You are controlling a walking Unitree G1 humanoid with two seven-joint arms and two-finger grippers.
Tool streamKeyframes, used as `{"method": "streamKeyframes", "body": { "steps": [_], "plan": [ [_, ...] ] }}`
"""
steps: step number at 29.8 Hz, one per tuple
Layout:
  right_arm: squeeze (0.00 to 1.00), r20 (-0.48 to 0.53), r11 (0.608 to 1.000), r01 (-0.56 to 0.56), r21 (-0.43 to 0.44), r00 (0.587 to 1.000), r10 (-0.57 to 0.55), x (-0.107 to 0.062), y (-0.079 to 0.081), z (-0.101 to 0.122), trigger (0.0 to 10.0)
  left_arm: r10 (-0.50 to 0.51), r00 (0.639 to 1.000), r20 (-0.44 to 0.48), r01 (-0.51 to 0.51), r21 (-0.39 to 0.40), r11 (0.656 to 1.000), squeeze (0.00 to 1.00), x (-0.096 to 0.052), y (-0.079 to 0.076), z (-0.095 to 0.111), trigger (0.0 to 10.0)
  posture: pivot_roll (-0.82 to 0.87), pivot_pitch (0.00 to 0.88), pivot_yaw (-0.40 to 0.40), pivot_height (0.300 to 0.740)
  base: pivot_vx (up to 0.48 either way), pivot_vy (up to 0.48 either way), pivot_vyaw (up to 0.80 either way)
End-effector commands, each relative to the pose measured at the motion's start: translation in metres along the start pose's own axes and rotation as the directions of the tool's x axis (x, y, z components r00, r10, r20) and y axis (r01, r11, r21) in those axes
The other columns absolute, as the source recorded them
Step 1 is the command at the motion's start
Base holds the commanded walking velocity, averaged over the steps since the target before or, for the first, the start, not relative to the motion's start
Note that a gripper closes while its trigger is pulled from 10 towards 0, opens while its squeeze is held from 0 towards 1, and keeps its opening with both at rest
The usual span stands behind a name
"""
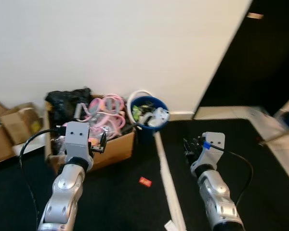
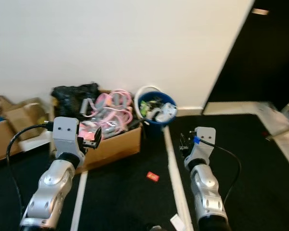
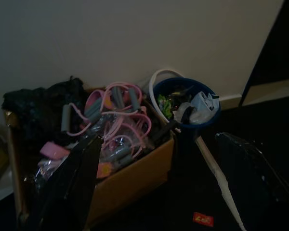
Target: Picking trash to rubbish bin
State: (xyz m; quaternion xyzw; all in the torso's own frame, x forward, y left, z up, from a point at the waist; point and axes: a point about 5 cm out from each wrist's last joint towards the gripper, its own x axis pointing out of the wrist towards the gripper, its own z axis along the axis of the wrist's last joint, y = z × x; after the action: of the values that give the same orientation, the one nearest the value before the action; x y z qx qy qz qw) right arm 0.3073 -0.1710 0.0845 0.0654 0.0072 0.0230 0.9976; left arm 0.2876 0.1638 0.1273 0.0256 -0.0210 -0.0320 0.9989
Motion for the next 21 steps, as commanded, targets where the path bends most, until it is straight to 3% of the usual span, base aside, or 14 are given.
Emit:
{"method": "streamKeyframes", "body": {
  "steps": [1,21],
  "plan": [
    [0.0,-0.034,1.0,0.012,-0.003,0.999,-0.012,-0.0047,-0.0048,-0.0085,10.0,-0.005,1.0,-0.015,0.005,0.002,1.0,0.0,-0.0002,-0.0023,-0.0043,10.0,0.05,0.117,0.001,0.74,0.0,0.0,-0.8],
    [0.0,-0.034,1.0,0.018,-0.009,0.999,-0.018,-0.0042,-0.007,-0.0081,10.0,-0.003,1.0,-0.016,0.003,0.001,1.0,0.0,-0.001,-0.0021,-0.0051,10.0,0.05,0.126,-0.001,0.74,0.0,0.0,-0.8]
  ]
}}
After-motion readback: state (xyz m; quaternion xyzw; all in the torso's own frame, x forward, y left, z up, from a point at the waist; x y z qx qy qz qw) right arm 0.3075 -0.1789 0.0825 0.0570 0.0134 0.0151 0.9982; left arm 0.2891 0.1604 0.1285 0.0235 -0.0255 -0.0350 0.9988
